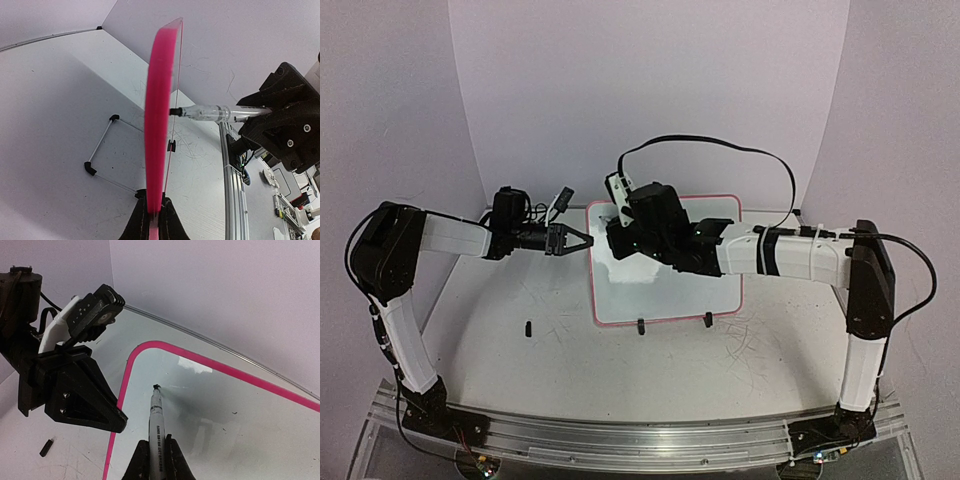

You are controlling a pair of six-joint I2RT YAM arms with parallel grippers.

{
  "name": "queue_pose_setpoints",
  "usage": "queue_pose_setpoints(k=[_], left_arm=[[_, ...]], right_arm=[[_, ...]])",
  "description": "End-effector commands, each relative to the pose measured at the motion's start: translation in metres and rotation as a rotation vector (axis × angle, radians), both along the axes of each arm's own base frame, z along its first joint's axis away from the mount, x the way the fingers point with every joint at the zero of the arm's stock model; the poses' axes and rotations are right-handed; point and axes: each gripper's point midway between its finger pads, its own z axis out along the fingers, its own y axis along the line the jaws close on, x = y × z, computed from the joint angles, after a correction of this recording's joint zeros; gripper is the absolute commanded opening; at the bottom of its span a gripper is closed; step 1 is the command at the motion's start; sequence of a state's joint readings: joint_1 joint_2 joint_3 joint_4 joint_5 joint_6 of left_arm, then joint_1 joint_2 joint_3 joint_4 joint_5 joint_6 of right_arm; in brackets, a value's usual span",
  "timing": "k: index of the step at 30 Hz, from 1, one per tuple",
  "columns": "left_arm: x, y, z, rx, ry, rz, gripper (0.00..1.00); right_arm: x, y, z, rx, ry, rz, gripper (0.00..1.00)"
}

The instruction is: Write a sentence on the whiteboard

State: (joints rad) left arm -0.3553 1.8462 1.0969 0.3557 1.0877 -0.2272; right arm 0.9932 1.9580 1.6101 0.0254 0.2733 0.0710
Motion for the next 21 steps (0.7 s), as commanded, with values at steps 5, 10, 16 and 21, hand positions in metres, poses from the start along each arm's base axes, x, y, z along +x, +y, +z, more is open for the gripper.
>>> queue_pose_setpoints(k=[5,10,16,21], left_arm=[[-0.008,-0.002,0.026,-0.028,-0.093,-0.024,0.0],[-0.009,-0.002,0.027,-0.028,-0.094,-0.025,0.0],[-0.008,-0.002,0.027,-0.028,-0.095,-0.025,0.0],[-0.008,-0.002,0.028,-0.029,-0.095,-0.026,0.0]], right_arm=[[-0.002,-0.005,-0.005,-0.001,0.024,-0.018,0.0],[-0.006,-0.006,-0.011,-0.008,0.036,-0.015,0.0],[-0.013,-0.008,-0.021,-0.015,0.058,-0.012,0.0],[-0.02,-0.009,-0.026,-0.014,0.074,-0.008,0.0]])
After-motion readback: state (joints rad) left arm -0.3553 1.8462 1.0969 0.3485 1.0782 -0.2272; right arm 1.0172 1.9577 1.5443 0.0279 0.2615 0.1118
